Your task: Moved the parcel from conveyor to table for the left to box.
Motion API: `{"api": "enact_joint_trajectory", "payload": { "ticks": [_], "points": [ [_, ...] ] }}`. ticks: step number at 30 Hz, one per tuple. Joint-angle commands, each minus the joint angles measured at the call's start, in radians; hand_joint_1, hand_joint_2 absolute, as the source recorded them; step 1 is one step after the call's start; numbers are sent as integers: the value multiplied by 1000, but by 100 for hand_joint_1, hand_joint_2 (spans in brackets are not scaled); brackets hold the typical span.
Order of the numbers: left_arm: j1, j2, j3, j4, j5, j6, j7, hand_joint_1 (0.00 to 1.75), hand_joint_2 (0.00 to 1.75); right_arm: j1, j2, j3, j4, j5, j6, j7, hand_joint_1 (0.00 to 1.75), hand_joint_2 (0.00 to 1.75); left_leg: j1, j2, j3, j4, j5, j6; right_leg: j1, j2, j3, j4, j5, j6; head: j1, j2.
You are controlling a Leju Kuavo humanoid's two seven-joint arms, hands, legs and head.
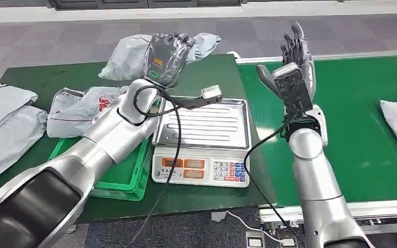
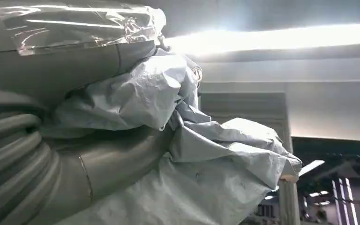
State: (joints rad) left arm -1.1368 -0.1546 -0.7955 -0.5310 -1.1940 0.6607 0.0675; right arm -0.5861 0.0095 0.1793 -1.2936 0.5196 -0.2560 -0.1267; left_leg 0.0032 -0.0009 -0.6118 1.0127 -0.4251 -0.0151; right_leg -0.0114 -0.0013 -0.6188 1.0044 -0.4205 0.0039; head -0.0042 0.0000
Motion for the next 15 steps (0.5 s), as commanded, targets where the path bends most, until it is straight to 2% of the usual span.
{"api": "enact_joint_trajectory", "payload": {
  "ticks": [1, 3, 4, 6, 8, 10, 12, 13, 14, 15],
  "points": [
    [3, 79, 90, -71, -161, 37, 106, 175, 175, -49, -21, 68, 70, -8, -6, 9, 0, 175, 0, 2, 0, 1, -1, 0, 0, 2, 0, 0, 0, 0, 0, 0],
    [21, 102, 111, -95, -159, 37, 82, 175, 175, -42, -23, 70, 63, -7, -7, 10, 0, 175, 0, 4, 1, 0, -1, 0, 0, 4, 0, -1, 0, 0, 0, 0],
    [46, 110, 178, -117, -164, 37, 75, 175, 175, -35, -29, 73, 54, -6, -12, 16, 0, 175, -1, 3, 1, -1, -1, 0, -1, 4, 0, -1, 0, 0, 0, 0],
    [52, 118, 186, -125, -162, 37, 65, 175, 175, -32, -32, 72, 51, -6, -11, 16, 0, 175, 0, 4, 2, -1, -1, 0, 0, 4, 1, -1, 0, 0, 0, 0],
    [94, 149, 289, -172, -246, 37, 98, 175, 175, -14, -43, 70, 28, -7, -16, 26, 0, 175, 0, 3, 2, -1, -1, 0, 0, 4, 1, -1, 0, -1, 0, 0],
    [151, 227, 396, -230, -255, 37, 109, 175, 175, 10, -64, 69, 7, -8, -15, 32, 0, 175, 0, 4, 2, -2, -1, 0, 0, 4, 0, -1, 0, -1, 0, 0],
    [168, 280, 465, -196, -251, 37, 82, 175, 175, 24, -81, 70, 0, -17, -5, 42, 0, 175, -1, 7, 4, -3, -1, 0, 0, 7, 1, -2, 1, -1, 0, 0],
    [196, 333, 493, -223, -297, 37, 128, 175, 175, 33, -89, 65, 0, -28, -2, 45, 0, 175, 0, 6, 3, -2, -1, 0, 0, 6, 0, -1, 0, 0, 0, 0],
    [210, 357, 510, -214, -319, 37, 144, 175, 175, 37, -96, 64, -1, -33, -2, 46, 0, 175, 0, 9, 5, -4, -1, -1, 0, 9, 1, -3, 1, -1, 0, 0],
    [239, 385, 546, -240, -286, 37, 105, 175, 175, 43, -106, 59, -1, -39, -4, 46, 0, 175, 0, 12, 7, -5, -2, -1, 0, 13, 2, -3, 1, -1, 0, 0]
  ]
}}
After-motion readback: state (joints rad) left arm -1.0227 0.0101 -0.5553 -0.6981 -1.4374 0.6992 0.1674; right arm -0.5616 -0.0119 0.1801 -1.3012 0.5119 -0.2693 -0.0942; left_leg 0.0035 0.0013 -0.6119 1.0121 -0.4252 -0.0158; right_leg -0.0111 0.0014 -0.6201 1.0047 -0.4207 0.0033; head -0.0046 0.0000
